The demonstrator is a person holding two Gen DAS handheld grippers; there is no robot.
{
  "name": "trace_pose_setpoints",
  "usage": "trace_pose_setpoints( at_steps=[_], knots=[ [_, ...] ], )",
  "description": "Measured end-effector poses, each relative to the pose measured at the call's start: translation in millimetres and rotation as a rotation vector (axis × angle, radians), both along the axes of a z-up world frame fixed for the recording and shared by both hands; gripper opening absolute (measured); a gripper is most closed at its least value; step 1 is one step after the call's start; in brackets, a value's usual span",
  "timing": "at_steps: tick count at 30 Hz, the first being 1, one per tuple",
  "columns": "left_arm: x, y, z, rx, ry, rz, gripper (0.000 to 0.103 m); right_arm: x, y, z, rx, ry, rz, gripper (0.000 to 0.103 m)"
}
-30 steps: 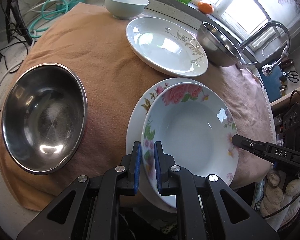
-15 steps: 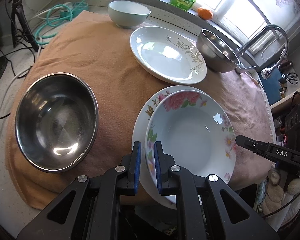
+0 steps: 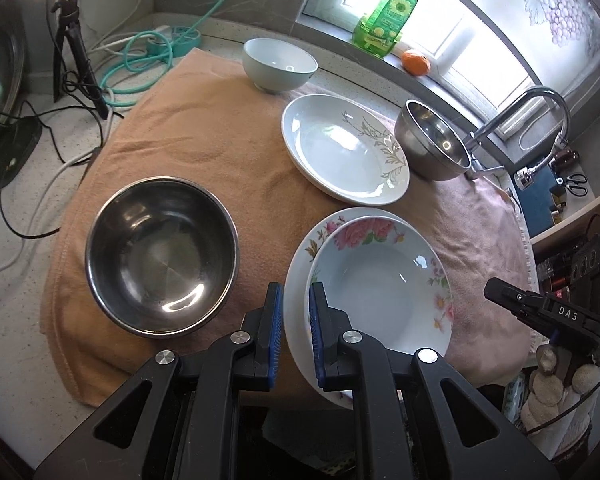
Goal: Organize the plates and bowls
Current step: 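Open both grippers to release the pink-rose plate on the stack, then move both grippers to the rim of the grey-leaf white plate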
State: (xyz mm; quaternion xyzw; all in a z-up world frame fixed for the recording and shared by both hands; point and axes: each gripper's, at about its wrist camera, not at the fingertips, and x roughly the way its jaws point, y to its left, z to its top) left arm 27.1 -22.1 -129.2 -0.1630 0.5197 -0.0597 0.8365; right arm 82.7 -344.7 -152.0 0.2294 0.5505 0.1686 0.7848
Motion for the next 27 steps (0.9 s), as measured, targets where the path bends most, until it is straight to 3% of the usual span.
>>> trace_pose_setpoints(
  at_steps=[11, 22, 27],
  knots=[
    [14, 18, 26, -0.006, -0.024, 0.004, 0.012, -2, 1, 30, 0.052, -0.04, -0.011, 0.019],
    [87, 20, 31, -0.004, -0.033, -0.139, 0.012, 13, 12, 40, 0.072, -0.04, -0.118, 0.019],
    [121, 21, 21, -0.048, 0.007, -0.191, 0.012, 24, 22, 44, 0.066, -0.038, -0.162, 0.019]
  ],
)
